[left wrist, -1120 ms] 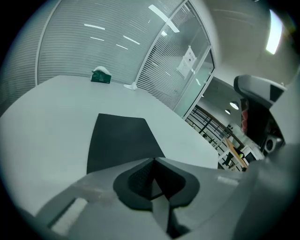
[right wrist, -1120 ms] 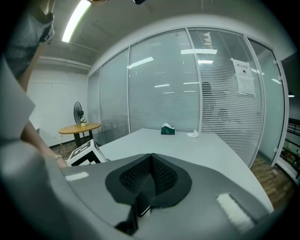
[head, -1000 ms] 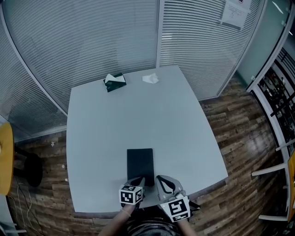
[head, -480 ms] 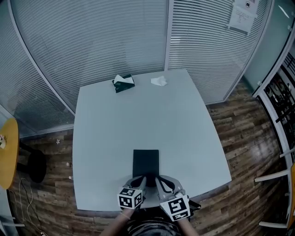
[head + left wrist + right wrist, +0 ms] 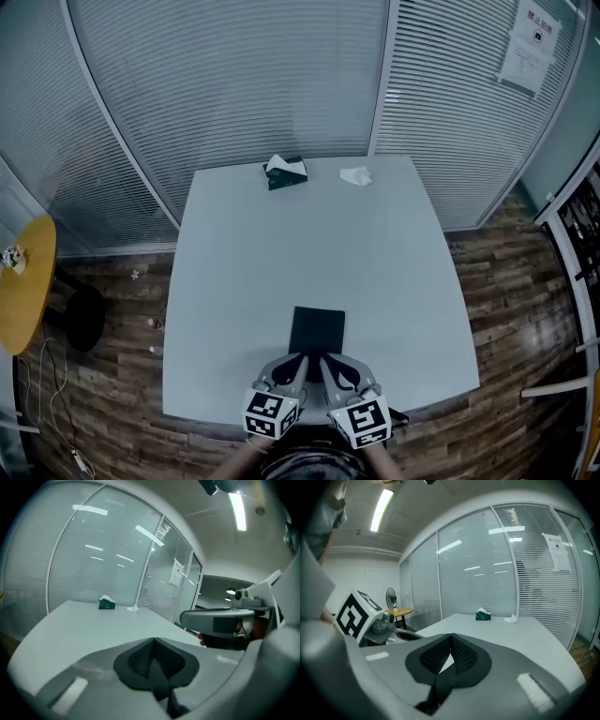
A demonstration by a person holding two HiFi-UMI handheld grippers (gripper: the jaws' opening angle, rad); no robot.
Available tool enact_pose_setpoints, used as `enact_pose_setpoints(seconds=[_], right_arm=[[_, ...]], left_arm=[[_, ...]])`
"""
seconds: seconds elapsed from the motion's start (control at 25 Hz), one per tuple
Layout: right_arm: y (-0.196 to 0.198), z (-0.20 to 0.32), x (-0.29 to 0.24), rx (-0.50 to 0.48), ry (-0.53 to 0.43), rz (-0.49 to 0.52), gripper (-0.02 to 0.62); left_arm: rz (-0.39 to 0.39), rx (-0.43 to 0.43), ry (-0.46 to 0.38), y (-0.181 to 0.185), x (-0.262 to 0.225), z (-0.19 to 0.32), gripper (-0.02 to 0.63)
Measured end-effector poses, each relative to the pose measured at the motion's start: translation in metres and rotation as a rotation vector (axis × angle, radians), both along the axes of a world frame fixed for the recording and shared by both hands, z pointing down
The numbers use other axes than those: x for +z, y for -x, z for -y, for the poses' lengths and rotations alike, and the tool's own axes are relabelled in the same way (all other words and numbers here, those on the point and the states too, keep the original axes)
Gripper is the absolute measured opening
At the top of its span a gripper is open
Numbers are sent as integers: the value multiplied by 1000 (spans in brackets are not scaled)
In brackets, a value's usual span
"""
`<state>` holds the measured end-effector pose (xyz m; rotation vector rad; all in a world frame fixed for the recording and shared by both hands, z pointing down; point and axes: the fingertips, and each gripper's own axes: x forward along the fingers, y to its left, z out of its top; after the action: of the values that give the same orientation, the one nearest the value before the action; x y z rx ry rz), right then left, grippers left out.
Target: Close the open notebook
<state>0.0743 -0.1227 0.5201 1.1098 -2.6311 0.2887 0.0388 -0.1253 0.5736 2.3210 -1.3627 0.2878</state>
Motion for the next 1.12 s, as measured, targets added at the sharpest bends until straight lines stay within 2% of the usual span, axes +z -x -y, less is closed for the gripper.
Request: enact_pose_setpoints(seconds=[0.16,0.4,0.56,0.68,0.76,0.88,1.04,1.12], right_arm=[[12,5,-10,-17,-25,29,-1],[26,8,-39,-40,-87,92,-2],[29,10,-51,-51,-120,120,-2],[33,14,-54,-63,-126,125,-2],[34,13,-55,-68,-132,130,-2],[35,11,-53,-69,-134,128,-2],[37,9,-52,-76,-131,113,-2],[38,9,-51,-76,-126,101,-2]], left_arm=[[49,1,-91,7,-29,2,3],[58,-35,-212,21,-71,5,3],[63,-63,-262,26,-94,5,3],[124,-54,-305,29,-102,6,3],[132,-57,-316,28,-105,5,3],[85,-84,-292,27,-107,3,3],[145,-48,-316,29,-98,1,3],[137,-52,-304,30,-97,2,3]])
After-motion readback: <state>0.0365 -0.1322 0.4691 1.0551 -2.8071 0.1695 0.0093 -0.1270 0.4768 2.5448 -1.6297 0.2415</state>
